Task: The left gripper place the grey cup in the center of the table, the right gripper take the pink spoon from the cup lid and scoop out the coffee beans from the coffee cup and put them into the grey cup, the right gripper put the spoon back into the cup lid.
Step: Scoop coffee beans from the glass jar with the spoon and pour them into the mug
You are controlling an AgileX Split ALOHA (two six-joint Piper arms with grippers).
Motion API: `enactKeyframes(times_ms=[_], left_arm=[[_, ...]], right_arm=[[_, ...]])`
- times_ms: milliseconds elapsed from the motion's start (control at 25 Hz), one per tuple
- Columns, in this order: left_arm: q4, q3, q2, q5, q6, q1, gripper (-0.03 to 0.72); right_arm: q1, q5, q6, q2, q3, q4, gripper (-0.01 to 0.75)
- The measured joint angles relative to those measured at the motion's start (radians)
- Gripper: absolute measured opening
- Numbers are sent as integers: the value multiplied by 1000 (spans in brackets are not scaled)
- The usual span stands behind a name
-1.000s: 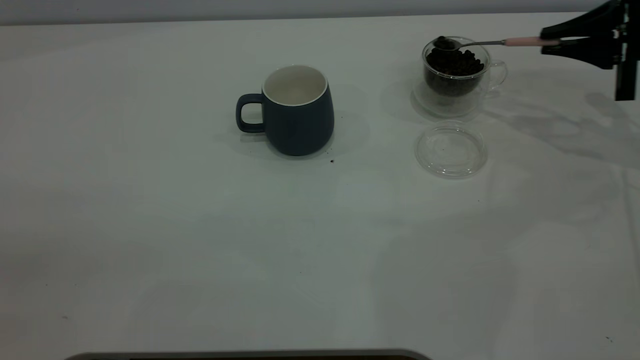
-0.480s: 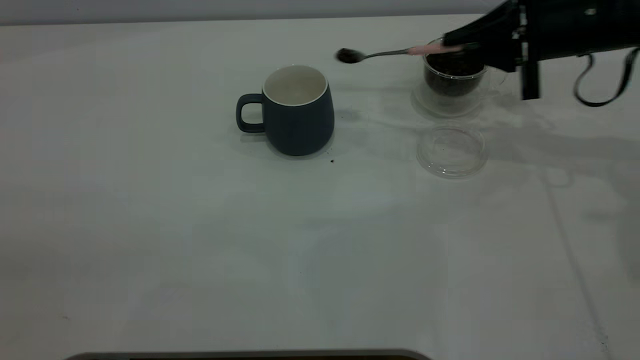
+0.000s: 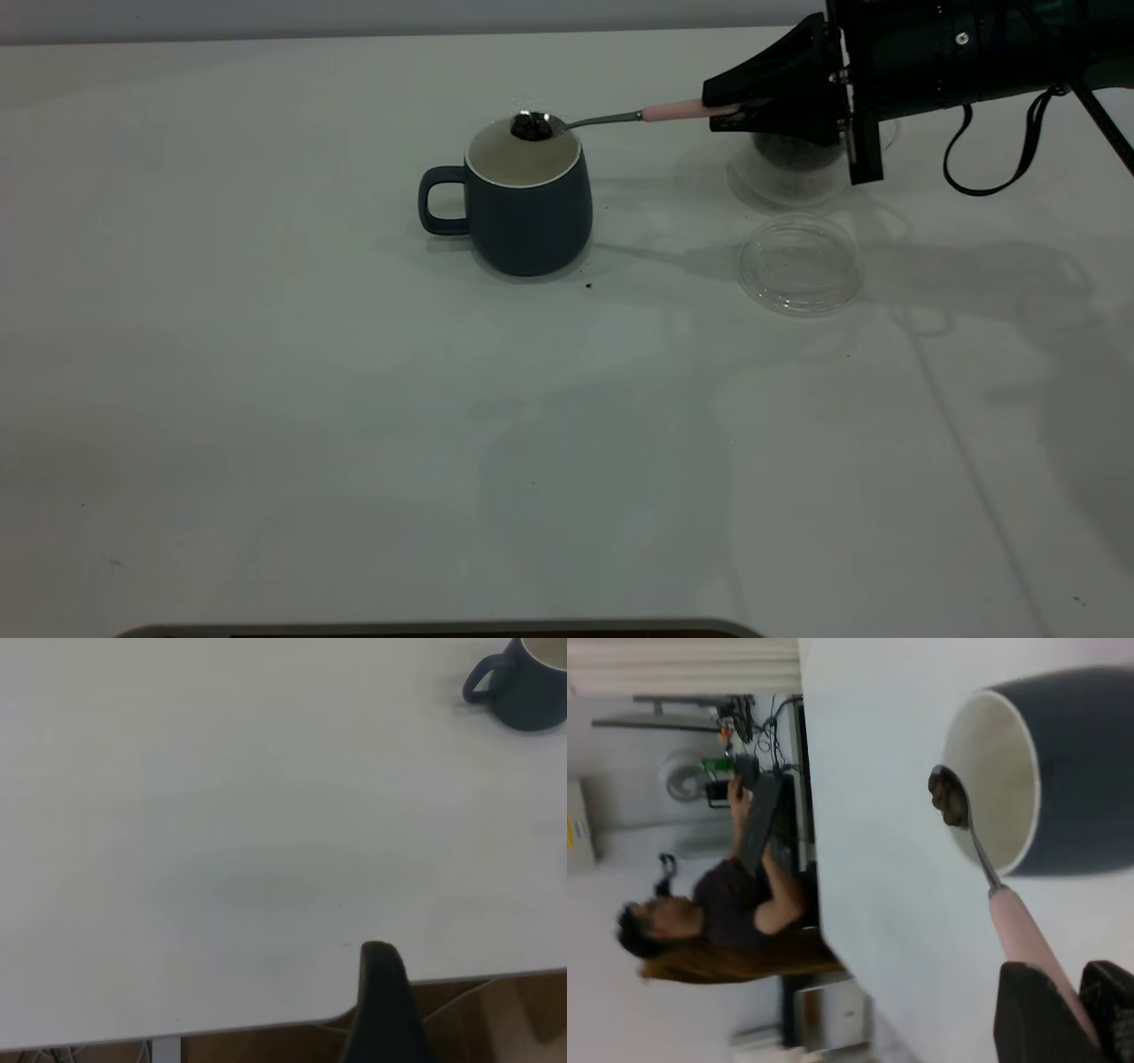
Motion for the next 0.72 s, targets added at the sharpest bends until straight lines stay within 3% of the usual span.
enactKeyframes(times_ms=[240,360,560,720], left_arm=[[0,0,0,0,0,0,565],[0,0,0,0,0,0,565],[0,0,0,0,0,0,565],[0,0,0,0,1,0,565]], right_arm=[[0,-10,-472,0,0,42,114],[3,-44,-610,0,0,42,114],[18,-95,-670,0,0,47,114],[17,-86,-578,-41,5,26,114]])
